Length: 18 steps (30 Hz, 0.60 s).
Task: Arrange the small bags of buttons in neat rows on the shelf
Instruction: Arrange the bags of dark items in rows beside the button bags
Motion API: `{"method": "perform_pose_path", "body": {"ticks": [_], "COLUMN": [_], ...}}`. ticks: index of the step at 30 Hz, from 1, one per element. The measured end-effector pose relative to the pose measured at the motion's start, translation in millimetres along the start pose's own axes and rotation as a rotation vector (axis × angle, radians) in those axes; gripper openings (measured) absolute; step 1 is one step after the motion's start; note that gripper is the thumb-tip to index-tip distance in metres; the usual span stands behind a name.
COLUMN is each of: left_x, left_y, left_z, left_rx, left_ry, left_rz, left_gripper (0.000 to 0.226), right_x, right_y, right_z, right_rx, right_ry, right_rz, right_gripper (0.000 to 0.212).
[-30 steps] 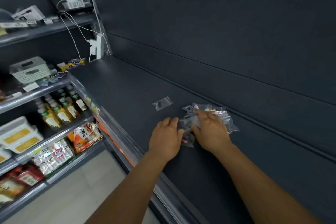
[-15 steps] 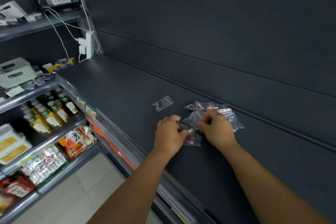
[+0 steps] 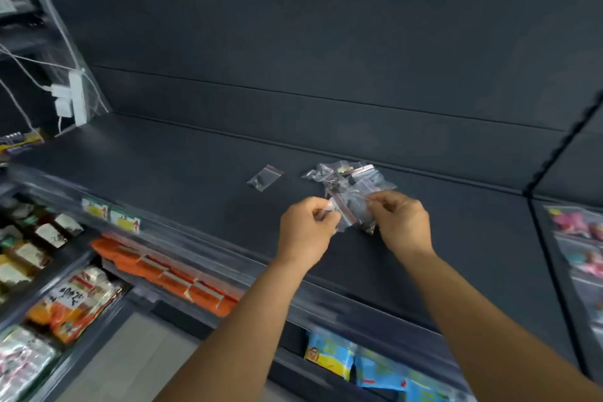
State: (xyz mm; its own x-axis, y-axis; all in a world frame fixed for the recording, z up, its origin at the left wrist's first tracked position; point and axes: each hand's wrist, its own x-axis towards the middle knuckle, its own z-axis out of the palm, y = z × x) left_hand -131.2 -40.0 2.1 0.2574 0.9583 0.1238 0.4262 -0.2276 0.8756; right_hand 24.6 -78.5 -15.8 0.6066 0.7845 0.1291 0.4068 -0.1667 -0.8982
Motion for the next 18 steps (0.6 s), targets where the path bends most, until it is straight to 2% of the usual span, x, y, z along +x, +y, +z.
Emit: {"method": "perform_pose_path", "body": {"ticks": [4,9,18], "left_x": [-11.4,-26.7,-53.4], "left_y": [11.5,24.1,64.9], "left_z": [11.2,35.7,95.5], "left_rx": [-0.023,-0.05,-0.14], "left_ry": [-0.085,-0.196,-0.334], "left_rz": [0.016,0.052,0.097], "left_gripper": [0.007,0.009,0.011], "right_x": [-22.5,-38.0,-62.7], "right_y": [4.9,17.1,29.9], "right_z": [-24.4,-59.6,-131.9], "right_rx": [-0.003,-0.208,-0.043], "right_ry": [0.09,0.152,0.39], "right_rz": [0.061,0.085,0.125], "right_gripper": [0.014,0.02,0.016]}}
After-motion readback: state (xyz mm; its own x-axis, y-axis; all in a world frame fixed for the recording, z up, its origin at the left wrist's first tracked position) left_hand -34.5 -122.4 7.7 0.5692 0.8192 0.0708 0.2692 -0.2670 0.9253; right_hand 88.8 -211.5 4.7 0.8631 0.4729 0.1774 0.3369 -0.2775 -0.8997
